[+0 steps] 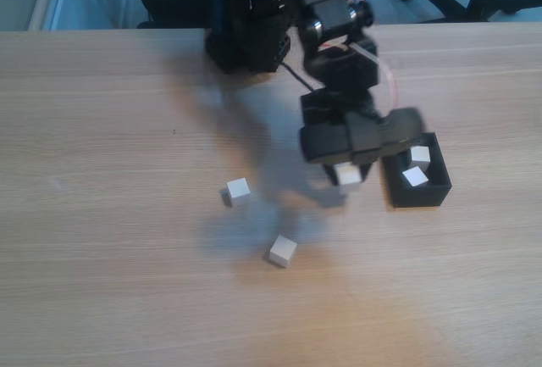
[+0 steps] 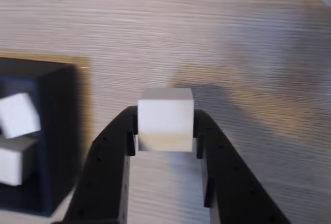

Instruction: Pick blocks and place them in the box.

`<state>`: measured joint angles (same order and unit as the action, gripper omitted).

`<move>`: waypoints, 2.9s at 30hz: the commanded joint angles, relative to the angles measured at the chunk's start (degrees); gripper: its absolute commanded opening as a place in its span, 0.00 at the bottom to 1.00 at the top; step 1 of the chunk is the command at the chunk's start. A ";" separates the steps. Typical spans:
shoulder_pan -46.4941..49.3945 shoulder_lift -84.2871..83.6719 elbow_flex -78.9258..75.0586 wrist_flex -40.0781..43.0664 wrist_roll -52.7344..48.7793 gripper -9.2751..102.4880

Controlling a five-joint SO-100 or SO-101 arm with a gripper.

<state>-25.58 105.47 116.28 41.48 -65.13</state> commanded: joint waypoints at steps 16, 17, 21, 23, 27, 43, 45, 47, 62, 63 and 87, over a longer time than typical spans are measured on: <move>-16.00 -8.70 -26.63 19.51 17.67 0.16; -16.26 -8.79 -26.81 19.60 17.75 0.16; -16.52 -9.14 -27.51 21.01 17.23 0.22; -16.00 -9.14 -27.51 21.88 16.96 0.22; -13.45 -7.91 -26.72 23.64 16.96 0.20; 12.57 6.77 -2.55 14.77 7.29 0.18; 15.12 6.33 -1.41 12.30 8.53 0.18; 16.88 5.36 -1.23 10.72 10.72 0.19; 17.93 -9.32 -12.48 7.91 16.52 0.24; 17.84 -10.28 -13.54 7.91 16.44 0.25; 21.36 -24.26 -20.83 0.44 4.75 0.27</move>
<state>-4.57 81.04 98.61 43.15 -59.15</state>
